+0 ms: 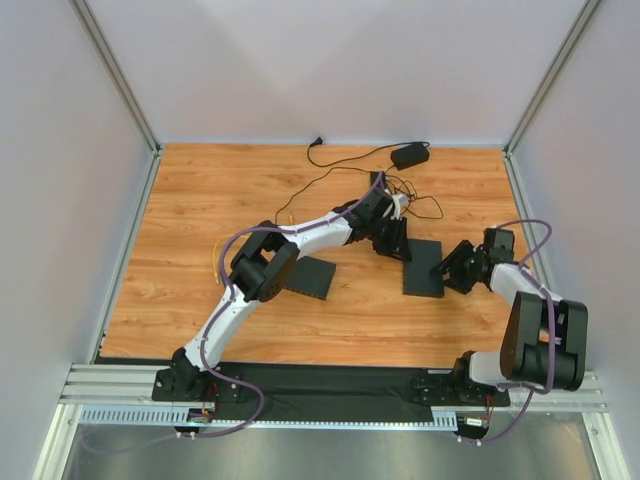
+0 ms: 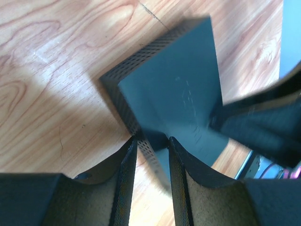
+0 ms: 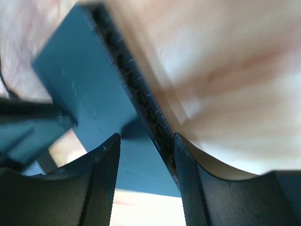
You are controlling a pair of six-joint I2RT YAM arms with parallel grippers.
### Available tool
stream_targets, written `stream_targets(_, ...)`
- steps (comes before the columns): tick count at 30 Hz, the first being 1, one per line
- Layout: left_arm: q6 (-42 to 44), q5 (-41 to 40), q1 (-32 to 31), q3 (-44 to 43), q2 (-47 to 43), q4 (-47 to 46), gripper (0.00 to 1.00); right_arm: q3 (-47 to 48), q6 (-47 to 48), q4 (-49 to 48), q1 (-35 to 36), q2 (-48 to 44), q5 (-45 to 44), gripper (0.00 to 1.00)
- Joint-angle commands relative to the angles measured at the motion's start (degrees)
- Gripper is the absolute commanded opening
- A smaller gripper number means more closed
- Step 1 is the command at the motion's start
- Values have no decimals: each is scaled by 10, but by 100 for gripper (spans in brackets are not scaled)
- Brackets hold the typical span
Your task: Pull the plug from the switch port
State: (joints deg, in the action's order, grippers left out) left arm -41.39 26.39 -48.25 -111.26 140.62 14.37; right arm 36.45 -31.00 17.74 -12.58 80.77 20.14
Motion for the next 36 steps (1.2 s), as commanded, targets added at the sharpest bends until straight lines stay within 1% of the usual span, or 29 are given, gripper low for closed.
stream_targets(1,30,16,-4,-32,12,19,41,-64,-65,-34,31,-68,59,50)
stream_targets(2,34,20,-4,-33,13,21,41,-77,-82,-41,53,-100,65,50)
stream_targets(5,39,45,-4,-40,14,18,41,-124,-144,-71,88,-151,65,50)
stream_targets(6,46,50,-4,-42,13,20,40,-133,-159,-77,112,-182,61,50)
stream_targets(7,47,54,-4,-47,13,22,40,-139,-174,-86,123,-196,59,50)
stream_targets(8,53,57,-4,-48,10,31,40,-145,-187,-88,150,-219,48,50)
stream_targets(9,57,54,-4,-52,7,43,40,-141,-188,-83,156,-227,42,50)
stream_targets(12,83,-1,-1,-44,-31,91,40,-113,-158,-24,159,-249,10,50)
stream_targets(13,89,-33,3,-20,-45,95,41,-103,-145,7,160,-251,3,51)
stream_targets(15,94,-65,6,9,-96,101,43,-81,-110,35,159,-251,-8,51)
stream_targets(16,100,-97,9,32,-113,103,44,-74,-98,65,159,-250,-16,51)
stream_targets(17,105,-110,9,43,-145,107,46,-69,-87,75,159,-248,-34,52)
stream_targets(19,117,-142,9,64,-173,115,47,-62,-57,85,158,-246,-43,52)
stream_targets(20,127,-144,9,71,-200,118,48,-59,-47,91,158,-241,-45,52)
stream_targets(22,138,-161,9,94,-227,130,47,-48,-18,106,159,-229,-33,52)
stream_targets(23,145,-166,9,108,-261,130,47,-47,-12,109,159,-220,-27,52)
stream_targets(25,149,-185,9,164,-298,117,47,-51,-1,114,160,-217,-13,52)
stream_targets(26,153,-190,8,186,-338,112,47,-55,0,113,162,-220,-9,51)
stream_targets(27,156,-193,9,231,-357,108,46,-59,0,111,164,-222,-7,51)
stream_targets(30,156,-209,9,298,-436,105,40,-69,-11,113,184,-231,-10,49)
stream_targets(31,153,-218,8,346,-455,105,39,-72,-16,113,193,-234,-14,49)
stream_targets(32,150,-223,8,371,-495,102,35,-76,-33,113,214,-238,-32,48)
stream_targets(33,149,-228,6,399,-516,100,33,-77,-41,113,225,-238,-40,48)
stream_targets(34,146,-238,5,449,-534,98,32,-77,-47,112,236,-238,-48,48)
stream_targets(35,141,-245,4,473,-567,100,28,-75,-62,113,260,-236,-70,46)
stream_targets(36,134,-247,4,522,-583,97,26,-72,-68,116,272,-233,-84,45)
